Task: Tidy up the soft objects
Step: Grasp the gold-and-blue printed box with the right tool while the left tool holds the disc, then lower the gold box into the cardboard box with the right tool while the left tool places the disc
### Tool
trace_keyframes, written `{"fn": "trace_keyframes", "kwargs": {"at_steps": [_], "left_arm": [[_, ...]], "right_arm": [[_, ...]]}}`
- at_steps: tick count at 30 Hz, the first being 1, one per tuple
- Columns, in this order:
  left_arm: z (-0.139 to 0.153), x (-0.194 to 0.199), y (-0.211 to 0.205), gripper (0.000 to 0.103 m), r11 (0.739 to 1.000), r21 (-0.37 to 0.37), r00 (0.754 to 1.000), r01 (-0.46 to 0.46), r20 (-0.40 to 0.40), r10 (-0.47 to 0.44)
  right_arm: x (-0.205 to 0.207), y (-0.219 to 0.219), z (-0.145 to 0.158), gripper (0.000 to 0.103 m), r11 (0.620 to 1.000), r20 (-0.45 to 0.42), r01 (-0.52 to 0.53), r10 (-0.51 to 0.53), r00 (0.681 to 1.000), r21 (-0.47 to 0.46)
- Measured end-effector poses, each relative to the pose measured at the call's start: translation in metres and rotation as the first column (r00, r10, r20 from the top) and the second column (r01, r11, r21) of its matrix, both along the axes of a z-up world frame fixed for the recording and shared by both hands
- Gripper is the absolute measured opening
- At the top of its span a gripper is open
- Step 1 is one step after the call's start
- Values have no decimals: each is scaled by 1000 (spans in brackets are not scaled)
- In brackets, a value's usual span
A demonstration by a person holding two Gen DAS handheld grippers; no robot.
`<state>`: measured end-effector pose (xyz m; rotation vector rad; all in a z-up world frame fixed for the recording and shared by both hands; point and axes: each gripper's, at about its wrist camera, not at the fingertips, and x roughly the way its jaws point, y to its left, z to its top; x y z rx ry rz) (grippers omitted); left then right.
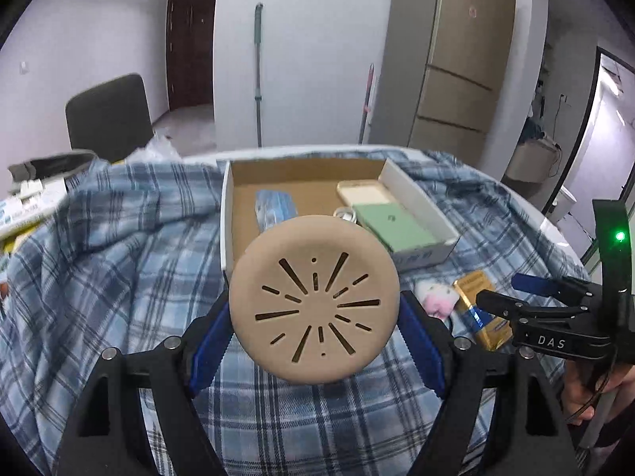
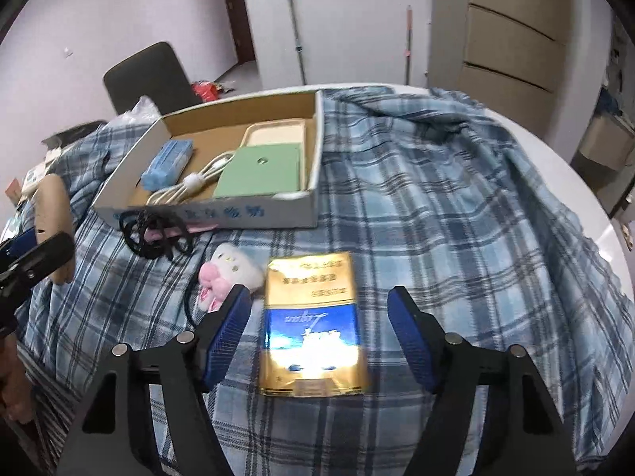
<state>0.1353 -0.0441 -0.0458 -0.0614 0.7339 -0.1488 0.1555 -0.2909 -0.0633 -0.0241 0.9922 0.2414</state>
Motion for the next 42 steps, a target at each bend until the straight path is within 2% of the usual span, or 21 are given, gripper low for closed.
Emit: {"fn": "trace_keyframes", "kwargs": {"at_steps": [5, 10, 13, 18, 22, 24, 26, 30, 32, 34, 38, 42], "left_arm": [[-3, -1, 5, 82, 1000, -16, 1000, -10, 0, 10], [-5, 0, 8, 82, 1000, -25, 1000, -18, -12, 18], [-5, -1, 7, 82, 1000, -18, 1000, -16, -8, 16], [1, -4, 5, 82, 999, -14, 1000, -31, -2, 31], [22, -15, 8, 82, 997, -49, 998, -62, 28, 64], [36, -20, 7, 82, 997, -43, 997, -65, 49, 67], [47, -22, 3, 82, 997, -4, 996, -75, 43, 75], [75, -22, -1, 82, 998, 5, 996, -58, 64, 58], [92, -18, -3, 82, 998, 15, 993, -55, 102, 53], [108, -14, -6, 82, 998, 23, 989, -61, 140, 57], [138, -6, -5, 82, 997, -52, 980, -59, 185, 68], [163, 3, -7, 82, 996, -47, 962, -79, 260, 89]], "right_arm": [[4, 1, -7, 70, 1000, -27, -7, 7, 1000, -4], [7, 4, -15, 58, 1000, -63, -21, 20, 998, -15], [7, 9, -17, 56, 999, -70, -39, 37, 997, -23], [2, 5, -9, 53, 999, -24, -10, 9, 1000, -31], [-4, 1, 7, 53, 1000, 25, -1, 2, 1000, -14], [-6, 2, 17, 53, 1000, 48, 3, -2, 999, -14], [-8, 0, 33, 53, 1000, 86, 28, -28, 996, 3], [-8, 4, 76, 53, 997, 189, 32, -45, 981, 71], [-8, 9, 99, 53, 997, 250, 9, -28, 968, 79], [-7, 17, 122, 53, 998, 319, -11, -11, 948, 66], [2, 30, 166, 53, 1000, 458, 15, -15, 889, 3], [18, 38, 197, 53, 1000, 521, 10, -15, 854, 13]]}}
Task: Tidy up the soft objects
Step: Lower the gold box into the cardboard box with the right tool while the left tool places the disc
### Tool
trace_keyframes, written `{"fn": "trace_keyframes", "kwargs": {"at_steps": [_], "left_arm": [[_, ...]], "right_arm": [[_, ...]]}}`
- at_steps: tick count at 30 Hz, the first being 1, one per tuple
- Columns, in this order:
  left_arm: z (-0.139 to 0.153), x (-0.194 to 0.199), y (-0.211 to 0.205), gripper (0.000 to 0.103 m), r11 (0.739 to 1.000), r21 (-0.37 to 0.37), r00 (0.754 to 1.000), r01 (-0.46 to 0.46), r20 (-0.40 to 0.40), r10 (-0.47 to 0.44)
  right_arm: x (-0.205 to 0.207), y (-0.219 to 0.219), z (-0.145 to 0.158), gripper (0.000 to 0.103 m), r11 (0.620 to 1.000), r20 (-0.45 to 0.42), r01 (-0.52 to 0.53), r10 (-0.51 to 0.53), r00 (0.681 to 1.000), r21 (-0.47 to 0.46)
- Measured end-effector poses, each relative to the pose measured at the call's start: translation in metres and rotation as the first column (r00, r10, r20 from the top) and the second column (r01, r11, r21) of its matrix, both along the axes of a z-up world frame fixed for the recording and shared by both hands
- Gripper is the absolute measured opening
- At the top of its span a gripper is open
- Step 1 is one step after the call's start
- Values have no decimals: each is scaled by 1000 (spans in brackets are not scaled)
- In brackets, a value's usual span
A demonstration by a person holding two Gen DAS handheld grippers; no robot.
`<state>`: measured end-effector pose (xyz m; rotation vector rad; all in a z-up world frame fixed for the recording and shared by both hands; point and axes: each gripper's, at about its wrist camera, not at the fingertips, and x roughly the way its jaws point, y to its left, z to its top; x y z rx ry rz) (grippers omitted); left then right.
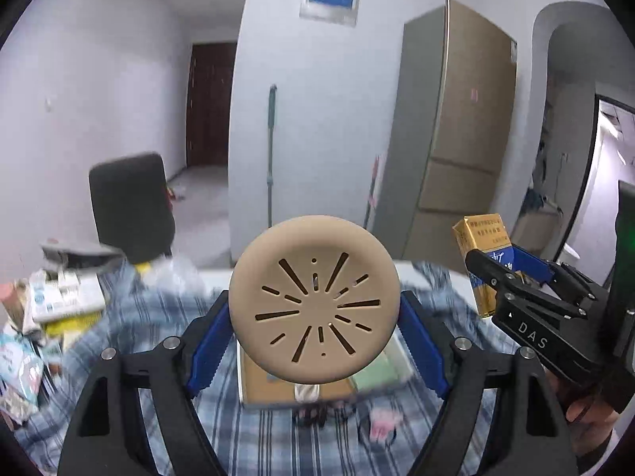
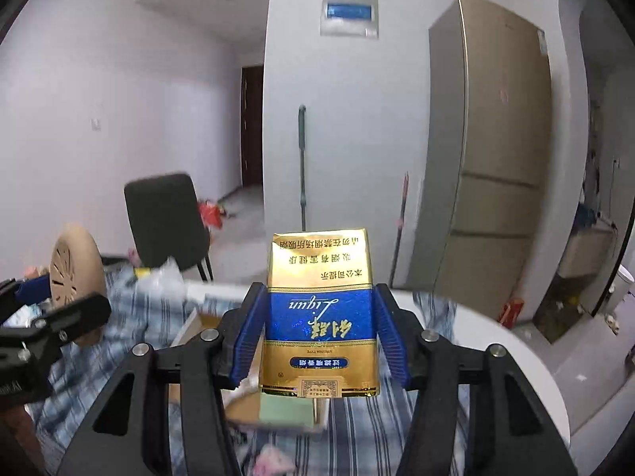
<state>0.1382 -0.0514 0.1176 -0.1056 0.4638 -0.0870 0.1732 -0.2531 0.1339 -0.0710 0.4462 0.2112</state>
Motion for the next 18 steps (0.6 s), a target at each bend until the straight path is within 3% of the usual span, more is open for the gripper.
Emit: {"fn": "trace_keyframes", "kwargs": {"at_steps": [8, 13, 18], "left_arm": [[25, 44, 7, 82, 999, 5, 998, -47, 52, 47], [16, 67, 18, 82, 999, -2, 999, -32, 16, 32], [-7, 87, 25, 83, 999, 8, 998, -31, -51, 32]], "right_arm": [[45, 8, 26, 53, 994, 31, -32, 29, 999, 101], [53, 13, 8, 53, 994, 3, -62, 62, 998, 92], [73, 24, -24, 54, 995, -100, -74, 81, 992, 71]]}}
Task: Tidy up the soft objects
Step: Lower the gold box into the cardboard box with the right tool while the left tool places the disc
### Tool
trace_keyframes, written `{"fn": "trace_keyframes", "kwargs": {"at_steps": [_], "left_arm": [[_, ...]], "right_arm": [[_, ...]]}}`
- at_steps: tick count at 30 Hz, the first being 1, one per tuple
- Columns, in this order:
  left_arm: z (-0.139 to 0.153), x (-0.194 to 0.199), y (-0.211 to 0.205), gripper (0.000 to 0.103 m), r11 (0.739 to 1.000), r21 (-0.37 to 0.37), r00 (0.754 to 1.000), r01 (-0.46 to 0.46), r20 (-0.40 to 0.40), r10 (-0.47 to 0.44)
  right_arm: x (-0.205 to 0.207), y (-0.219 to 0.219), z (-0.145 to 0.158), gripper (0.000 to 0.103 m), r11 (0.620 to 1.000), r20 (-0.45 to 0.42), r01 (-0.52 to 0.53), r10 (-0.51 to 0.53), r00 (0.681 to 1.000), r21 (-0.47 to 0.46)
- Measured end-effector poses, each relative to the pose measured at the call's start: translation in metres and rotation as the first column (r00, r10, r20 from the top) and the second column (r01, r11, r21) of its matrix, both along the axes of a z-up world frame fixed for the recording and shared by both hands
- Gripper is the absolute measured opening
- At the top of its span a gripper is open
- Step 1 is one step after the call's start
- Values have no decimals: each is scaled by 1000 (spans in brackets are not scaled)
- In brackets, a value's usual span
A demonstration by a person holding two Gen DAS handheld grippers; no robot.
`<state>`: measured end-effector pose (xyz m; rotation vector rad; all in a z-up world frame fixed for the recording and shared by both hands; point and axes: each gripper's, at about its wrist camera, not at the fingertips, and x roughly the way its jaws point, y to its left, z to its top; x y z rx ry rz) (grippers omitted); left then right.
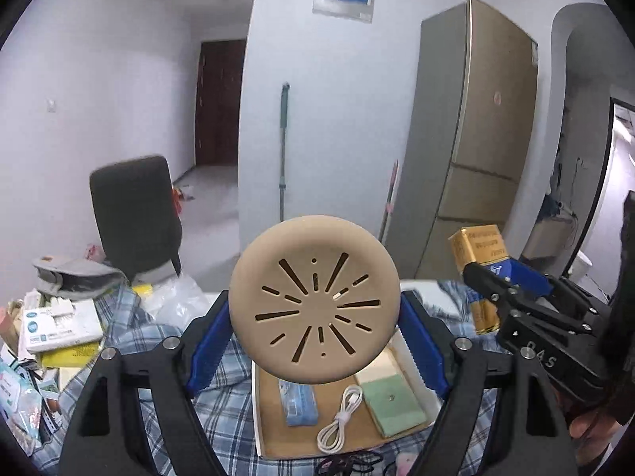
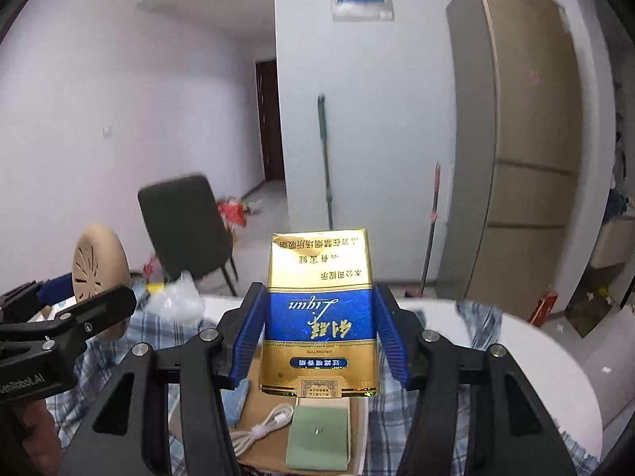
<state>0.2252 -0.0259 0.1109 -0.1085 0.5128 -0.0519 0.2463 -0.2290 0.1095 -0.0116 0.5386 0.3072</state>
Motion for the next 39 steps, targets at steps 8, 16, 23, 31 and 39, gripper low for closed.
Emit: {"fn": "trace_keyframes", "kwargs": {"at_steps": [8, 16, 23, 31, 39], "left_arm": [[-73, 58, 0, 83, 999, 22, 970, 44, -241, -37], [-135, 94, 1, 83, 999, 10, 919, 41, -394, -34], [-146, 98, 5, 83, 1000, -10, 909, 25, -416, -27], [-139, 97, 7, 85, 997, -46, 929, 54, -364, -67], [-124, 90, 3, 86, 999, 7, 960, 49, -277, -45]], "right_arm": [[57, 18, -88, 54, 998, -352, -63, 50, 935, -26], [71, 23, -141, 54, 992, -471, -101, 51, 881, -81], [70, 32, -158, 55, 985, -505, -140, 70, 860, -102], [61, 44, -158, 86, 974, -492, -189, 104, 865, -125], [55, 51, -152, 88, 967, -464, -212, 125, 877, -141]]}}
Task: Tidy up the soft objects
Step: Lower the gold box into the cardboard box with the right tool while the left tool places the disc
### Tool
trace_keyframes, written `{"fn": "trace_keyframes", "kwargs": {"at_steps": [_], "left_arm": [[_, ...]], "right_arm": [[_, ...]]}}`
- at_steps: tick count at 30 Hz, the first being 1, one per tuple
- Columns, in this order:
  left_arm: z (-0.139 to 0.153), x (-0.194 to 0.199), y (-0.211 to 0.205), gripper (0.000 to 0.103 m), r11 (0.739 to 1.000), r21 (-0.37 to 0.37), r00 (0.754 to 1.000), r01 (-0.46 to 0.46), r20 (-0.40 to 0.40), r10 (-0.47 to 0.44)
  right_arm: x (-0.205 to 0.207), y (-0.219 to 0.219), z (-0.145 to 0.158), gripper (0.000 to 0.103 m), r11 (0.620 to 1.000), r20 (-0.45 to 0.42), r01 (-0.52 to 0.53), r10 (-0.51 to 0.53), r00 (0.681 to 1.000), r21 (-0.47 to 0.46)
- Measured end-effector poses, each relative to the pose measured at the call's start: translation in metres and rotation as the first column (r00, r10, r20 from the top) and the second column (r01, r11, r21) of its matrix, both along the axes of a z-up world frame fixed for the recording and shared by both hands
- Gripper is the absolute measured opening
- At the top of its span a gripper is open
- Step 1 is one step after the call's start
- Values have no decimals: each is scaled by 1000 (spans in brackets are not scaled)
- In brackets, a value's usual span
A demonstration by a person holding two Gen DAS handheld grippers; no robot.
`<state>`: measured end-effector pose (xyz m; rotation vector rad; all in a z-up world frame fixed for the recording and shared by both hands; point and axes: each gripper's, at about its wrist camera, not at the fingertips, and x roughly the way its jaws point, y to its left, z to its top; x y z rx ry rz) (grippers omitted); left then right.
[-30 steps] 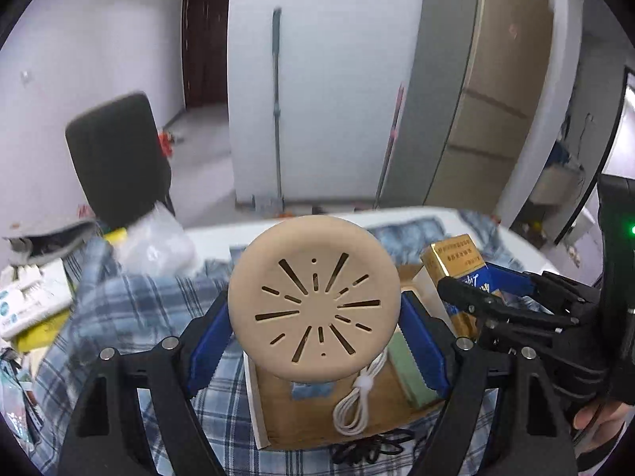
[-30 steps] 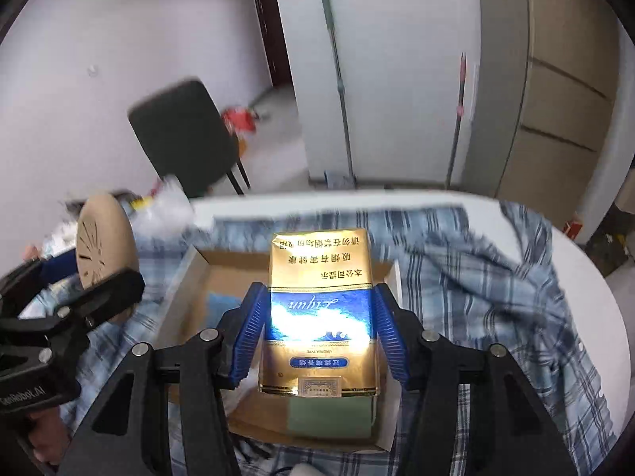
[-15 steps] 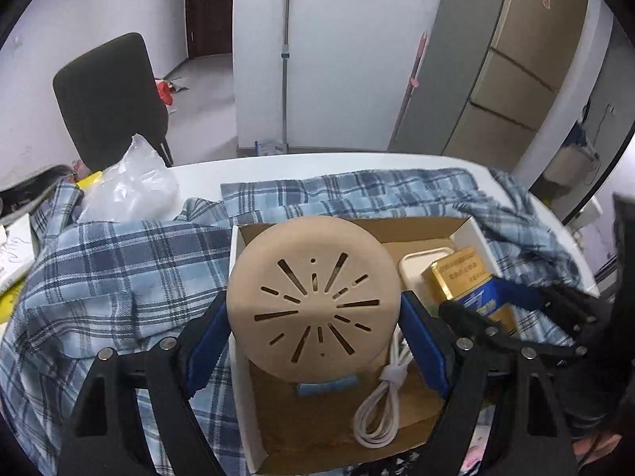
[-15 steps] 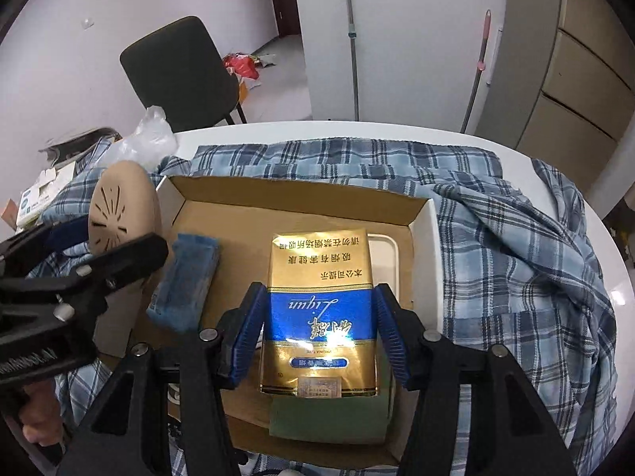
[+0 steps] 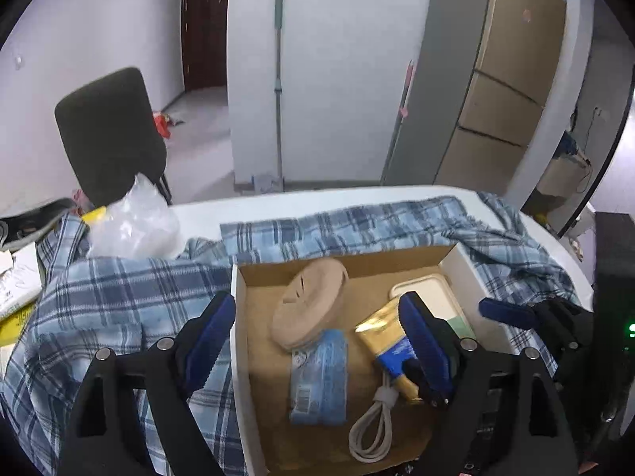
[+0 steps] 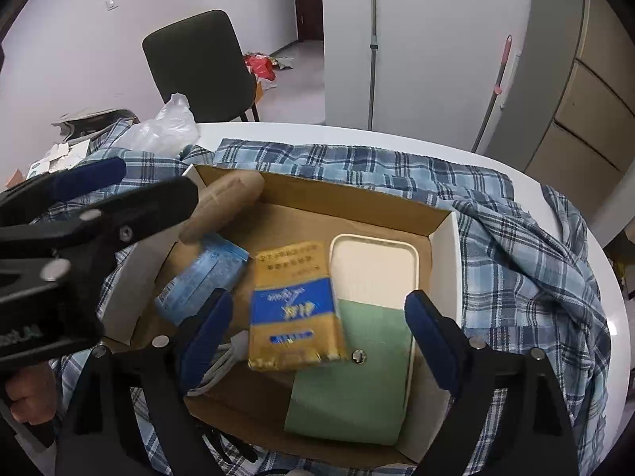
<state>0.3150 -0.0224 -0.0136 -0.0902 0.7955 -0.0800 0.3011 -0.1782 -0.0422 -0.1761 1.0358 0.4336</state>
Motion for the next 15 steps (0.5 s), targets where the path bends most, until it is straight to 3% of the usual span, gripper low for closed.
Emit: {"fn": "trace_keyframes", "kwargs": {"at_steps": [15], "left_arm": [[29, -16, 5, 86, 999, -32, 998, -16, 59, 18]], "right_arm": [[-3, -3, 18, 88, 1000, 32, 9, -10, 999, 11]]}}
